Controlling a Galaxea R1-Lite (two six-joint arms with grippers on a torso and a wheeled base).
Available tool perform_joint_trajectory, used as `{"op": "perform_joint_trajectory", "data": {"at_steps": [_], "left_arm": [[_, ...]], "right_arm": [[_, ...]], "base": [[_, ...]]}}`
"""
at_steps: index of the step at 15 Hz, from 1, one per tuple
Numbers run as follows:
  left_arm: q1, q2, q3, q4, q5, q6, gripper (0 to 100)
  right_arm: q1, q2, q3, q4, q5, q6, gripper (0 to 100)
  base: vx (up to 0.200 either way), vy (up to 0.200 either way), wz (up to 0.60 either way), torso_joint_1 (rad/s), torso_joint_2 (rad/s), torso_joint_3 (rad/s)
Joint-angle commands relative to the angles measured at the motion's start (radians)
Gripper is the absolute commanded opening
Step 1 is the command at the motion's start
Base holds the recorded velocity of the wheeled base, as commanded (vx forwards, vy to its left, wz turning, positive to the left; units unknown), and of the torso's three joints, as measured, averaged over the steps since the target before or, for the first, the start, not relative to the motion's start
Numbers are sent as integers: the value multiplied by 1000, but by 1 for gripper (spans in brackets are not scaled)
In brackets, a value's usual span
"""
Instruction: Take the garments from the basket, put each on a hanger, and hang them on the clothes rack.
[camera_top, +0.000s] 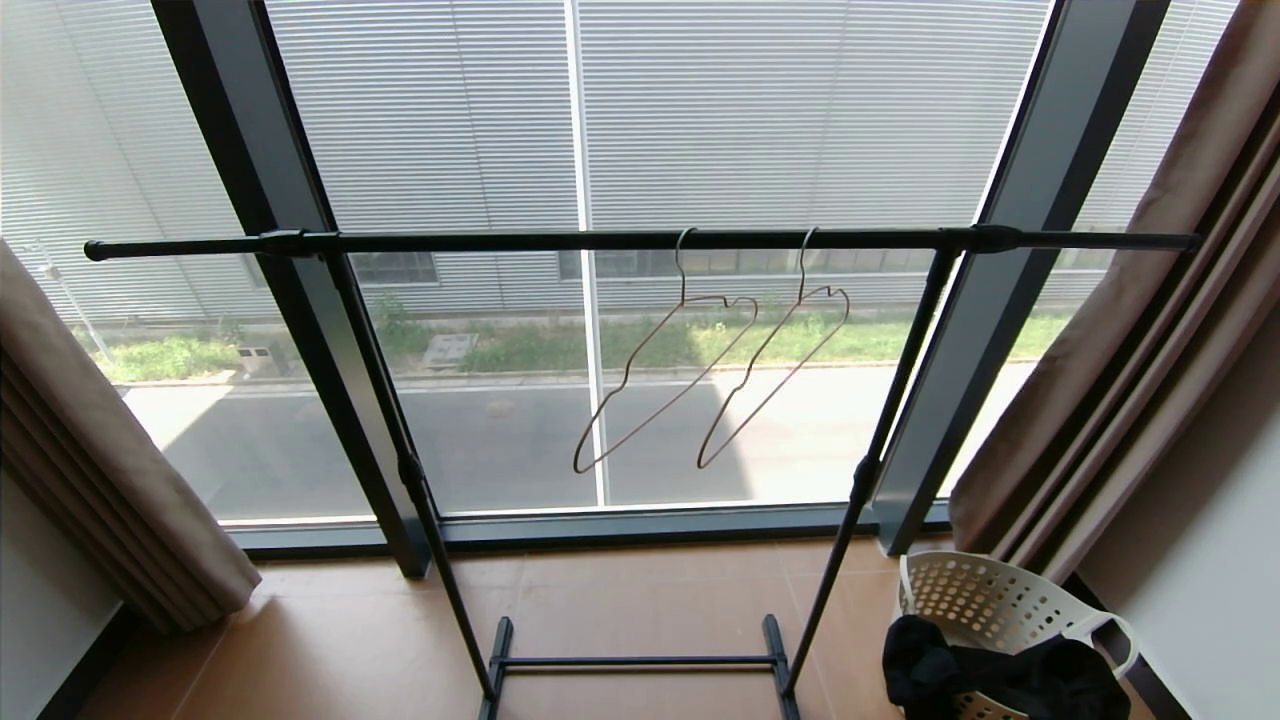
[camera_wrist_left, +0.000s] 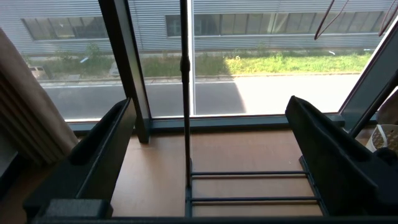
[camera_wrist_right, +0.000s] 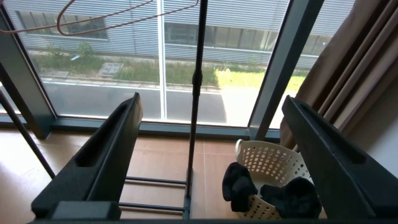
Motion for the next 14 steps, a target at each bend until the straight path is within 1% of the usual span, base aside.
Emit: {"op": "perform_joint_trajectory", "data": {"at_steps": [1,8,14], "left_arm": [[0,2,0,0,-1,4,100],[-2,0,0,0,-14,-5,100],[0,2,0,0,-16,-2,100]], "right_arm": [[0,0,0,0,3,1,100],[0,0,0,5,4,9,100],[0,0,0,5,3,7,100]], "base": [[0,0,0,0,0,0],[0,0,0,-6,7,8],[0,0,0,-141,351,199]]}}
